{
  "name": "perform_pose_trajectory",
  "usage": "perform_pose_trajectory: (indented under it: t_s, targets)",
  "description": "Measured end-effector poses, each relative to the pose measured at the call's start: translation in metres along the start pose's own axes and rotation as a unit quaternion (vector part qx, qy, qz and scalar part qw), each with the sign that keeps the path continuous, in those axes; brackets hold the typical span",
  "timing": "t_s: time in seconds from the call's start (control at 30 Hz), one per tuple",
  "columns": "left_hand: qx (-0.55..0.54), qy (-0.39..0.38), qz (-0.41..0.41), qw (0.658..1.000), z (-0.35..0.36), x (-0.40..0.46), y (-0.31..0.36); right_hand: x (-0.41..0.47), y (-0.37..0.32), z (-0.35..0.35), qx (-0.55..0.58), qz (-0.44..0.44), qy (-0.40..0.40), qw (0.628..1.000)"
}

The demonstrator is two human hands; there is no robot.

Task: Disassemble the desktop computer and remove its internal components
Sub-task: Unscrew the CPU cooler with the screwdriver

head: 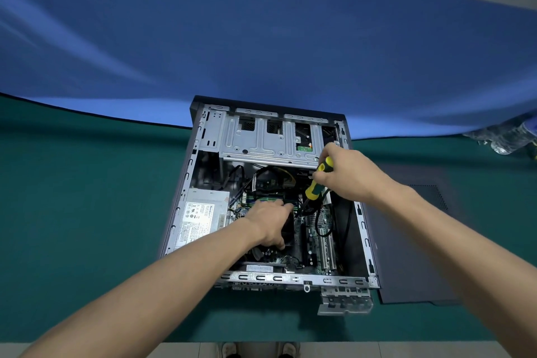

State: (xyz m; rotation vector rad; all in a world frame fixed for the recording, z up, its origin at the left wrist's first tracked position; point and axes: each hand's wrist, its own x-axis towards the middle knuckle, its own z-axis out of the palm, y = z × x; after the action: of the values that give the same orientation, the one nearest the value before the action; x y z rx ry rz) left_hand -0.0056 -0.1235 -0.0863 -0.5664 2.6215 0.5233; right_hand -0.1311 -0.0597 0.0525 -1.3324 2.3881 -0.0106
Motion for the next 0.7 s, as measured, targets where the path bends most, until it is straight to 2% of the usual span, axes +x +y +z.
perform_pose_trajectory:
  t_s: [0.07,0.13,0.23,0.27,0.37,0.5,0.57,0.63,0.7]
  targets:
    - [0.000,0.001,-0.001,1.000,-0.0001,0.0002,0.0002,-0.0009,-0.0016,0.0001,-0.053,0.047,0.026,0.997]
    - [-0.001,0.000,-0.002,1.000,0.0002,0.0001,0.0003,0.0001,-0.0015,-0.0016,-0.093,0.056,0.034,0.993]
    - [0.000,0.001,-0.002,1.000,0.0006,0.0006,0.0006,0.0024,-0.0016,-0.0037,0.006,0.010,-0.040,0.999]
    - [0.002,0.001,-0.002,1.000,0.0006,0.0006,0.0004,0.0016,-0.0020,-0.0026,0.006,0.008,-0.041,0.999]
    - [0.001,0.002,-0.003,1.000,0.0009,0.0004,0.0005,-0.0007,-0.0027,0.0009,-0.088,0.029,0.032,0.995]
    - [-0.005,0.001,-0.003,1.000,0.0008,0.0008,0.0002,0.0013,-0.0016,-0.0017,0.049,-0.021,-0.043,0.998]
    - [-0.006,0.002,-0.002,1.000,0.0006,0.0006,0.0002,-0.0014,-0.0045,-0.0002,-0.013,0.010,-0.026,1.000]
    - [-0.005,0.001,-0.003,1.000,0.0008,0.0004,0.0005,-0.0063,-0.0071,0.0027,-0.169,0.066,0.042,0.983]
    - [-0.003,-0.001,-0.003,1.000,0.0009,0.0005,0.0005,-0.0068,-0.0043,0.0055,-0.190,0.057,0.068,0.978]
